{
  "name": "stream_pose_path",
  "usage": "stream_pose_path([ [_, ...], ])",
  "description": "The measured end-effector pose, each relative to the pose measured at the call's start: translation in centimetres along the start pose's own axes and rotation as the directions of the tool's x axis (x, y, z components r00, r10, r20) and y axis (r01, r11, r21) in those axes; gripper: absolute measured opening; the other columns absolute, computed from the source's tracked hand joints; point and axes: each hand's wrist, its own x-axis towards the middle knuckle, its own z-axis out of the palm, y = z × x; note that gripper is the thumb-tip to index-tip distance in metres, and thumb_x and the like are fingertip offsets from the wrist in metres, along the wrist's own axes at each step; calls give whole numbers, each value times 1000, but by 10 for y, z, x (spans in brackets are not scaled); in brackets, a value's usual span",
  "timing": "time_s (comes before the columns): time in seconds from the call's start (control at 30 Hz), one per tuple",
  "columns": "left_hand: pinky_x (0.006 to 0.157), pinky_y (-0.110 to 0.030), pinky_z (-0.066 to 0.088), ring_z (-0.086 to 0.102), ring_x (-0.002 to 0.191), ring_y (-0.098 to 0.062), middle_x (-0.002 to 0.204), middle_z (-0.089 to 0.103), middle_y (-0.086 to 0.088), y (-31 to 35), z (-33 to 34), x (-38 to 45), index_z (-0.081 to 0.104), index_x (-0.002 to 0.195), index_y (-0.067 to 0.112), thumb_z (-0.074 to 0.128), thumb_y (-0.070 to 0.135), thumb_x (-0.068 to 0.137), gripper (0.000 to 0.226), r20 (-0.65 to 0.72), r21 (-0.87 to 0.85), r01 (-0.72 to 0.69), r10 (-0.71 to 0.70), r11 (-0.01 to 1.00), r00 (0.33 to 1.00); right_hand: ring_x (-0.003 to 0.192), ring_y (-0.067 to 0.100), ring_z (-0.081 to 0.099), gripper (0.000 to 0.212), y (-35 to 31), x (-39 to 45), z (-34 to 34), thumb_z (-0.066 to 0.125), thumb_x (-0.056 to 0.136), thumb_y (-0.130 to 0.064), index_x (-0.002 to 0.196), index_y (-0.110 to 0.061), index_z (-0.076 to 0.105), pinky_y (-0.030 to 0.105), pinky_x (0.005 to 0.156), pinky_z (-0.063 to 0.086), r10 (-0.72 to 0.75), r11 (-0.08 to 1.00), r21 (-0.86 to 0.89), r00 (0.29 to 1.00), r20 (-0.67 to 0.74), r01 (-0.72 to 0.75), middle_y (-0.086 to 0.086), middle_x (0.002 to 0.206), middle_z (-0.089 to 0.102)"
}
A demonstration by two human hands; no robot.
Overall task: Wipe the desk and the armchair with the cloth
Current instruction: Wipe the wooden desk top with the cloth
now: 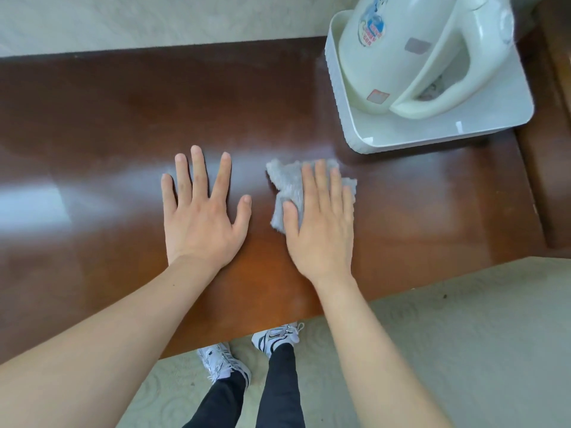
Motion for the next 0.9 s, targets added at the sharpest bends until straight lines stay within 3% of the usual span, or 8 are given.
stream_pose_path([
  [0.1,125,-54,6,-2,156,-33,171,2,-12,-1,-1,0,10,164,29,14,62,100,72,14,-8,4,-3,1000,1000,156,22,4,64,7,-68,6,26,104,-48,160,-18,17,47,125,13,9,1000,-25,999,44,-8,2,168,11],
  [0.2,125,-54,6,-1,156,-34,170,4,-13,0,-2,2,13,164,28,16,62,100,72,28,-1,11,-11,1000,1000,156,22,7,65,14,-64,5,34,100,-45,159,-18,23,49,124,16,-18,999,-38,997,78,21,2,168,14],
  [0.4,124,-56,9,4,156,-36,169,10,-16,1,-1,2,19,163,25,20,60,99,72,22,27,10,-11,1000,1000,156,22,-2,65,0,71,-10,32,102,-45,160,-19,16,45,126,2,-198,977,-56,971,132,207,3,169,9],
  [0.63,124,-56,11,8,156,-37,169,13,-16,-1,1,1,20,163,26,22,60,99,72,-4,28,9,-9,1000,1000,155,25,-1,62,-48,195,-11,27,105,-44,160,-18,14,45,125,-1,-116,993,-29,991,68,118,4,169,7],
  [0.9,126,-53,6,-2,157,-32,170,3,-12,-1,1,-1,12,163,30,14,63,100,72,6,2,8,-8,1000,1000,155,24,4,62,-32,125,-8,27,104,-43,159,-18,17,44,125,5,-215,976,-36,976,33,216,4,168,13],
])
